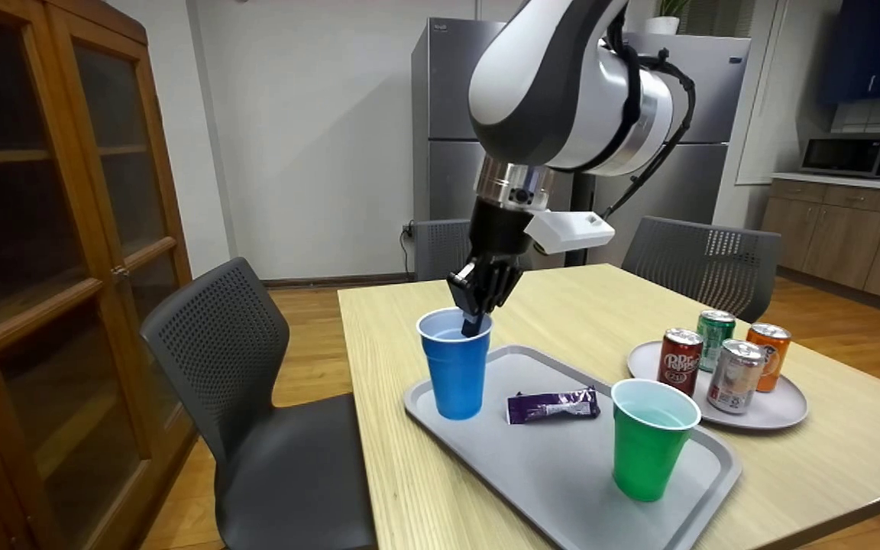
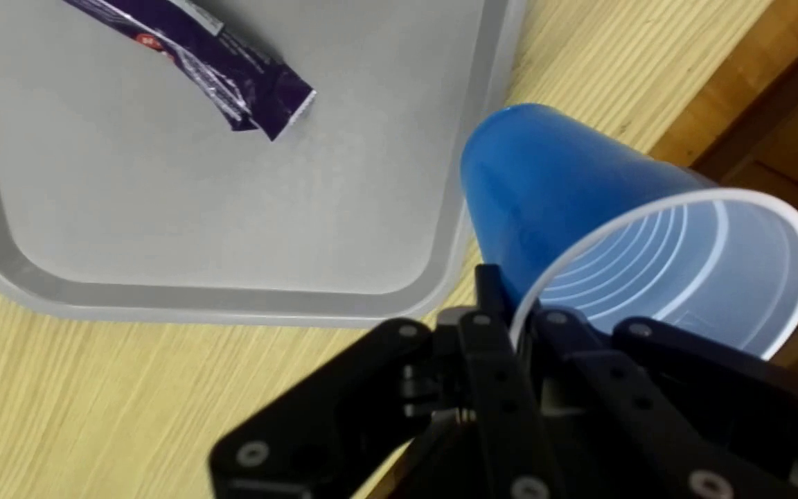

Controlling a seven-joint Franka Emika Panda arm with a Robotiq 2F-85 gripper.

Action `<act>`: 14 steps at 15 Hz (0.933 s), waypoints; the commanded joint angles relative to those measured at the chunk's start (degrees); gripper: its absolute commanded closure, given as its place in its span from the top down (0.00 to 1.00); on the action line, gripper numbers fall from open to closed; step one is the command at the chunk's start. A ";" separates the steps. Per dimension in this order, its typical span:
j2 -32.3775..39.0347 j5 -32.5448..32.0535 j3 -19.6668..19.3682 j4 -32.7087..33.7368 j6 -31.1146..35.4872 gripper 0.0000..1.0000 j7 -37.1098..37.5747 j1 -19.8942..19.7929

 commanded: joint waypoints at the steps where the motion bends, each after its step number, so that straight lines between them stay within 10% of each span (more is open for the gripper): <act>1: -3.93 4.72 4.14 -4.74 0.23 0.01 -6.55 -1.64; 14: -2.35 1.18 5.18 -13.33 5.68 0.01 -7.14 2.55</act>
